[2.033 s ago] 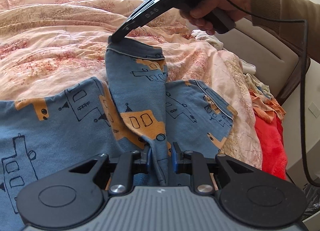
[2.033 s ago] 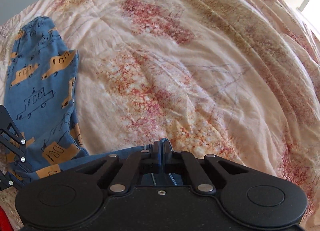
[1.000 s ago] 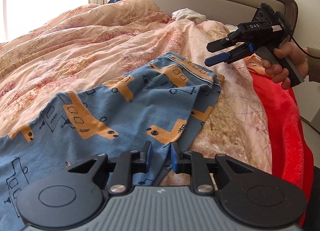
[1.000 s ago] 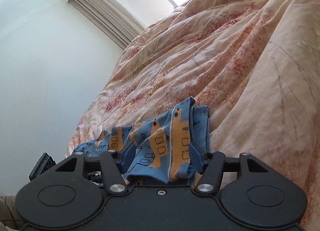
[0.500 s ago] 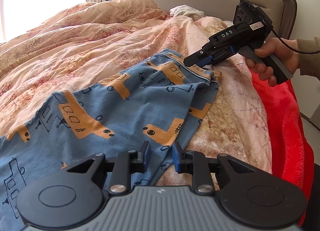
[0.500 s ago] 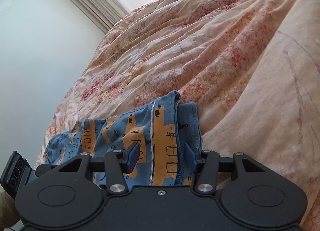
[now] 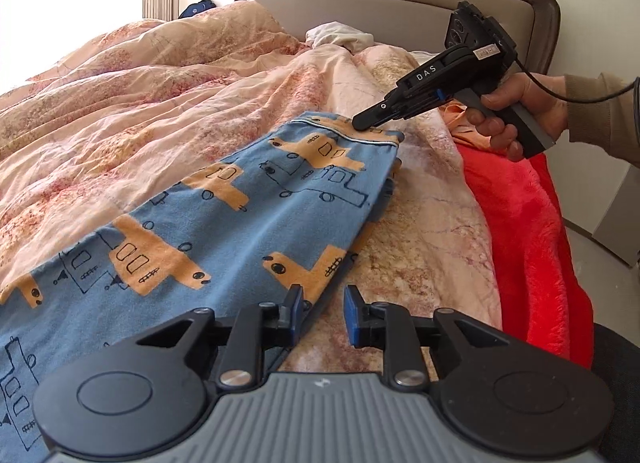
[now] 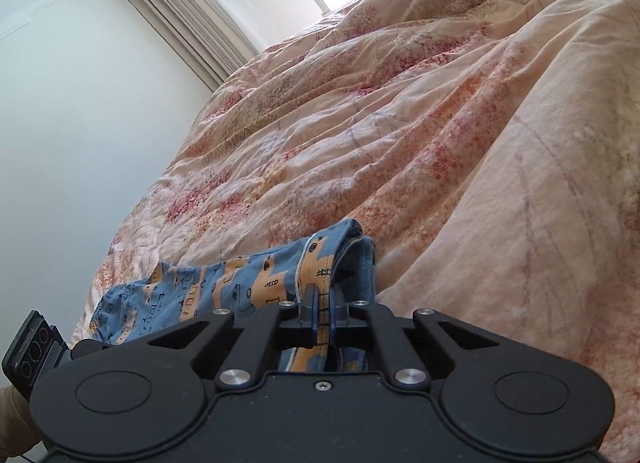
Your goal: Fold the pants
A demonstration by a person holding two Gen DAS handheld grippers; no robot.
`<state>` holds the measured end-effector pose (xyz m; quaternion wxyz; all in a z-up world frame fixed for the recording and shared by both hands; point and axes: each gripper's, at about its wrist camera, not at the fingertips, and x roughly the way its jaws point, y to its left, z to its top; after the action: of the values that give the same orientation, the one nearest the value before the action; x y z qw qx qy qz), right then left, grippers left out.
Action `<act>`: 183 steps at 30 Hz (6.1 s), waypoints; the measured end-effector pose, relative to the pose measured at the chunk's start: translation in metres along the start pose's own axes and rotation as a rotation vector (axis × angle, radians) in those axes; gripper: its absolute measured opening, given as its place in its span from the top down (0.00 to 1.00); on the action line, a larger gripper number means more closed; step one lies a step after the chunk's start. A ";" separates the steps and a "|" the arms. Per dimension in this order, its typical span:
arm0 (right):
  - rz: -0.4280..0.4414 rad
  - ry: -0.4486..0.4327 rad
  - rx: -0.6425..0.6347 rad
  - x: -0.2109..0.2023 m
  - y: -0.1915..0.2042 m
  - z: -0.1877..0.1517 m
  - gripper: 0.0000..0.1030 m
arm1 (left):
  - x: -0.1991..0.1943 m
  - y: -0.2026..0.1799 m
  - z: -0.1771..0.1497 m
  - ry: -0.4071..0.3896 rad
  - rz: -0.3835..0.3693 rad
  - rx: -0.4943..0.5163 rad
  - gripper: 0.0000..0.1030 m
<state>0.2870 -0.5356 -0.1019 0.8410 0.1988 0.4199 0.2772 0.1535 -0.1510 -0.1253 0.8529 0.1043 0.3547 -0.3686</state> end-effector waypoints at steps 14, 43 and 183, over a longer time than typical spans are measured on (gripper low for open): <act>-0.011 0.044 -0.109 0.006 0.031 -0.031 0.79 | -0.012 0.031 -0.019 0.043 0.057 -0.136 0.63; 0.141 0.155 -0.626 0.186 0.260 0.014 0.27 | -0.123 0.128 -0.106 -0.047 0.333 -0.411 0.22; -0.084 -0.241 -0.402 0.063 0.166 -0.131 0.85 | 0.046 0.102 0.056 0.025 -0.008 -0.840 0.86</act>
<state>0.1611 -0.3549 -0.1196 0.9186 0.0412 0.2605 0.2943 0.2765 -0.1288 -0.1244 0.8155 -0.2496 0.4847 -0.1940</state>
